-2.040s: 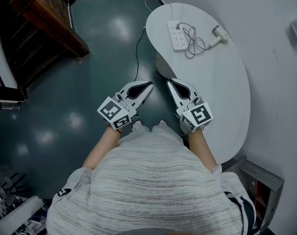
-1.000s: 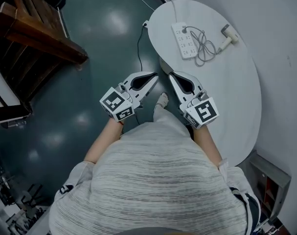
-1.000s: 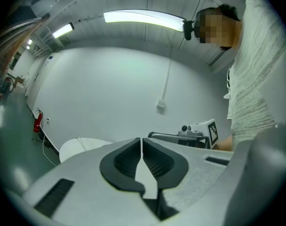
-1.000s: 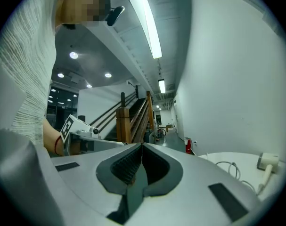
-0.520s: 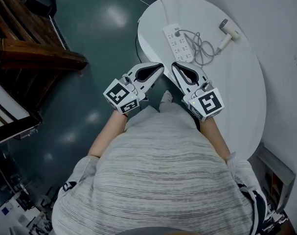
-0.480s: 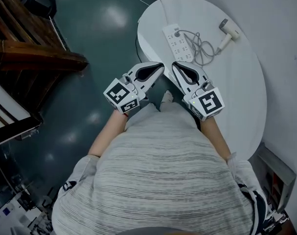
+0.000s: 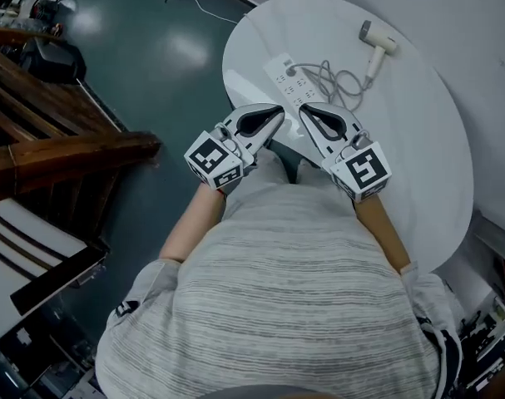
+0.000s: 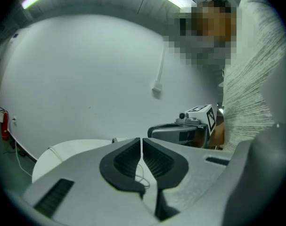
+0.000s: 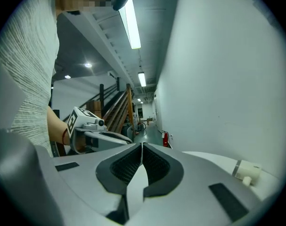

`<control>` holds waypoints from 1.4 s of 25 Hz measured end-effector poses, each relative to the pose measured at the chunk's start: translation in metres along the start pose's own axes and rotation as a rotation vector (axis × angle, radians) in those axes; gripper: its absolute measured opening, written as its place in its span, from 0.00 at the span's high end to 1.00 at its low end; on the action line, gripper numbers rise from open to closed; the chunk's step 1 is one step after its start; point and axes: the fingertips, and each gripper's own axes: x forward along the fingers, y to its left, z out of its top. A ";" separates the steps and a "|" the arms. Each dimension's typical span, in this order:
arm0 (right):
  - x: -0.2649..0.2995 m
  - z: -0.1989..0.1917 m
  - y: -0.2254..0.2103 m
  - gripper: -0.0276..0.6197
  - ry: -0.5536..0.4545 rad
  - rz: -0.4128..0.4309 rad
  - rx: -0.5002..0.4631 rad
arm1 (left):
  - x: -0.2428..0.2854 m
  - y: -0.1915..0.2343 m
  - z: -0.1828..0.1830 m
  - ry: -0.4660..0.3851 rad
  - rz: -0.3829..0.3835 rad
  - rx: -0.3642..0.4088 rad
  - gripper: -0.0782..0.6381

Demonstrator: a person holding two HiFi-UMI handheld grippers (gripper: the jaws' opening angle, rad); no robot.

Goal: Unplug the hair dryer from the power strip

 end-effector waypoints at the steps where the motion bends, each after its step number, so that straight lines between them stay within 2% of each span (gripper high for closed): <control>1: 0.004 -0.004 -0.006 0.91 0.008 -0.021 0.009 | 0.005 0.008 -0.003 0.016 -0.023 0.003 0.88; 8: 0.042 -0.031 -0.037 0.91 0.082 -0.217 0.130 | 0.029 0.062 -0.015 0.180 -0.278 0.053 0.88; 13: 0.064 -0.040 -0.053 0.91 0.102 -0.351 0.184 | 0.044 0.093 -0.016 0.247 -0.457 0.079 0.88; 17: 0.076 -0.046 -0.054 0.91 0.113 -0.436 0.226 | 0.046 0.105 -0.020 0.300 -0.576 0.136 0.88; 24: 0.085 -0.073 -0.070 0.91 0.166 -0.525 0.293 | 0.064 0.117 -0.042 0.396 -0.717 0.283 0.88; 32: 0.096 -0.095 -0.084 0.91 0.196 -0.565 0.341 | 0.077 0.125 -0.060 0.453 -0.795 0.347 0.87; 35: 0.100 -0.103 -0.087 0.91 0.215 -0.562 0.355 | 0.076 0.128 -0.071 0.497 -0.814 0.366 0.75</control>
